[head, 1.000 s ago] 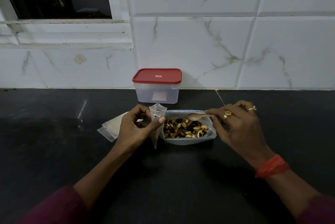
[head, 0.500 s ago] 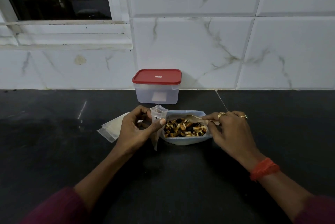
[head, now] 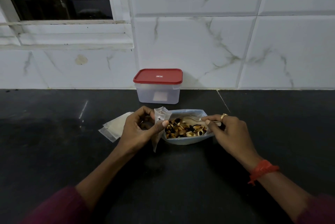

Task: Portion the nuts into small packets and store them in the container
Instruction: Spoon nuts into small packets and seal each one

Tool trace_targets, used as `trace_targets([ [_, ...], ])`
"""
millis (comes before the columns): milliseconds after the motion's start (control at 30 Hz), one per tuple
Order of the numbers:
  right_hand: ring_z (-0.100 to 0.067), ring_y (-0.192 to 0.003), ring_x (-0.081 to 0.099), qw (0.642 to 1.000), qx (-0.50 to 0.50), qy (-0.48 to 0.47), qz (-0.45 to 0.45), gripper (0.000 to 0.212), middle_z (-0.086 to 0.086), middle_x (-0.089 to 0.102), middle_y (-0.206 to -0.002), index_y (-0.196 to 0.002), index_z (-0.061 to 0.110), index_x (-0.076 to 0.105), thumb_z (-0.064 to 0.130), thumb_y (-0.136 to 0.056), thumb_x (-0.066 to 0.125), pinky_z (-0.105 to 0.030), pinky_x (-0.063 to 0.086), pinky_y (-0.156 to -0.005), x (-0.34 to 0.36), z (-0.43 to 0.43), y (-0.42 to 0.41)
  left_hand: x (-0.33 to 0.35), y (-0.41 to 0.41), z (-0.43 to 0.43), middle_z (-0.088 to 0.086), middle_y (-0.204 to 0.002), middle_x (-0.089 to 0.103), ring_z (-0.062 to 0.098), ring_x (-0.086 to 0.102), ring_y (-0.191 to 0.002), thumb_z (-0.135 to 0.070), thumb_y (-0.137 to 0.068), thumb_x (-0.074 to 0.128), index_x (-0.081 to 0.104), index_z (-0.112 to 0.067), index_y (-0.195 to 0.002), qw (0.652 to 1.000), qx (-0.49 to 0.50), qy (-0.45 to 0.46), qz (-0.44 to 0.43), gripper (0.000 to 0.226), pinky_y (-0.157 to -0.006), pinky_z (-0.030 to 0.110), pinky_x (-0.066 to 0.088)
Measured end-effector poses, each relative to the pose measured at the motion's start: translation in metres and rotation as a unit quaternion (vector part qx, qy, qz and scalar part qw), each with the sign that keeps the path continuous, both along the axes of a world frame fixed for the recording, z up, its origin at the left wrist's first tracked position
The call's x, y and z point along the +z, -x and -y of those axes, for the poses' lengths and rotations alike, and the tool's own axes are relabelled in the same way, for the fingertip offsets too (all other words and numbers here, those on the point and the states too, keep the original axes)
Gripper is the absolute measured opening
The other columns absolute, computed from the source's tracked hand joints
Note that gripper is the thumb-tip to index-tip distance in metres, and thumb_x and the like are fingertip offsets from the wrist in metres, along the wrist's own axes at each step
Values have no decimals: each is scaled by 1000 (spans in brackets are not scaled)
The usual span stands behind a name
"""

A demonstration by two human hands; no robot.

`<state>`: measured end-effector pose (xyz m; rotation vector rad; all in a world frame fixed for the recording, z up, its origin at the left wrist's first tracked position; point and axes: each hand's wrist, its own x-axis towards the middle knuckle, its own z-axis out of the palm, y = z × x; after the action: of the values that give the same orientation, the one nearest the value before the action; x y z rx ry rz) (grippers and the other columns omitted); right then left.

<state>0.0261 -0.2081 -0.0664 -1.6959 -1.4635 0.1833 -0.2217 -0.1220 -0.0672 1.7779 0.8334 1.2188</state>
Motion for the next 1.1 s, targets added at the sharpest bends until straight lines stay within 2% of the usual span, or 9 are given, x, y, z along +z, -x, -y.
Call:
trace_targets([
  [100, -2, -62, 64, 999, 14, 31, -15, 22, 13, 72, -83, -113, 33, 74, 25, -96, 65, -15, 48, -55, -1, 0, 4, 0, -1, 1, -7, -94, 72, 10, 70, -92, -37, -72, 82, 62, -10, -91, 1000, 2, 1, 1, 38, -76, 23, 59],
  [267, -2, -54, 60, 999, -8, 17, -41, 17, 11, 71, -77, -105, 31, 77, 23, -95, 65, -14, 44, -49, 3, 2, 1, 1, -1, 1, -6, -93, 72, 11, 70, -91, -32, -72, 78, 62, -9, -90, 1000, -4, 2, 8, 34, -77, 25, 59],
  [400, 11, -58, 58, 997, 4, 51, -56, 17, 12, 72, -76, -106, 34, 75, 26, -96, 64, -9, 40, -52, 1, 1, 4, 0, -1, 0, -6, -93, 72, 12, 70, -91, -32, -72, 78, 62, -9, -90, 1000, -5, -1, 12, 33, -76, 25, 59],
  [567, -14, -68, 67, 994, -28, 30, -102, 17, 12, 71, -69, -97, 36, 77, 24, -95, 64, -19, 48, -56, 4, 1, 2, -1, 0, -1, -3, -94, 71, 13, 70, -91, -43, -70, 85, 62, -10, -90, 1000, -3, -5, 15, 44, -76, 24, 59],
  [667, -9, -67, 66, 990, -32, 31, -134, 19, 9, 72, -72, -96, 32, 78, 21, -94, 63, -17, 43, -55, 5, 1, -1, -1, 1, -1, -2, -94, 71, 15, 70, -92, -49, -66, 79, 62, -11, -90, 1000, -5, -1, 18, 47, -77, 26, 60],
  [800, -1, -65, 61, 985, -38, 39, -164, 21, 7, 72, -73, -90, 33, 78, 20, -95, 62, -18, 40, -58, 5, 1, -3, -1, 0, 0, -3, -93, 71, 13, 70, -91, -42, -67, 84, 62, -11, -90, 1000, -4, -1, 13, 44, -76, 25, 60],
  [900, 6, -64, 62, 995, -28, 30, -90, 17, 11, 71, -77, -97, 36, 75, 23, -95, 64, -13, 44, -54, 7, 5, 0, -1, 0, 1, -4, -93, 71, 13, 70, -91, -44, -67, 83, 63, -12, -89, 1000, -2, -12, 4, 44, -76, 24, 59],
  [1000, -6, -71, 68, 999, -18, 19, 26, 18, 13, 73, -84, -104, 37, 76, 27, -94, 65, -26, 56, -65, 7, 7, 3, 0, 0, 1, -5, -92, 71, 12, 69, -90, -49, -67, 79, 63, -13, -89, 1000, 0, -12, 3, 45, -76, 23, 59],
  [1100, -7, -60, 64, 998, -33, 2, 58, 17, 10, 72, -74, -101, 36, 77, 27, -92, 65, -28, 54, -57, 9, 5, 1, 1, -2, 2, -5, -93, 70, 9, 69, -88, -38, -71, 87, 63, -11, -89, 1000, 0, -17, -3, 41, -74, 18, 57],
])
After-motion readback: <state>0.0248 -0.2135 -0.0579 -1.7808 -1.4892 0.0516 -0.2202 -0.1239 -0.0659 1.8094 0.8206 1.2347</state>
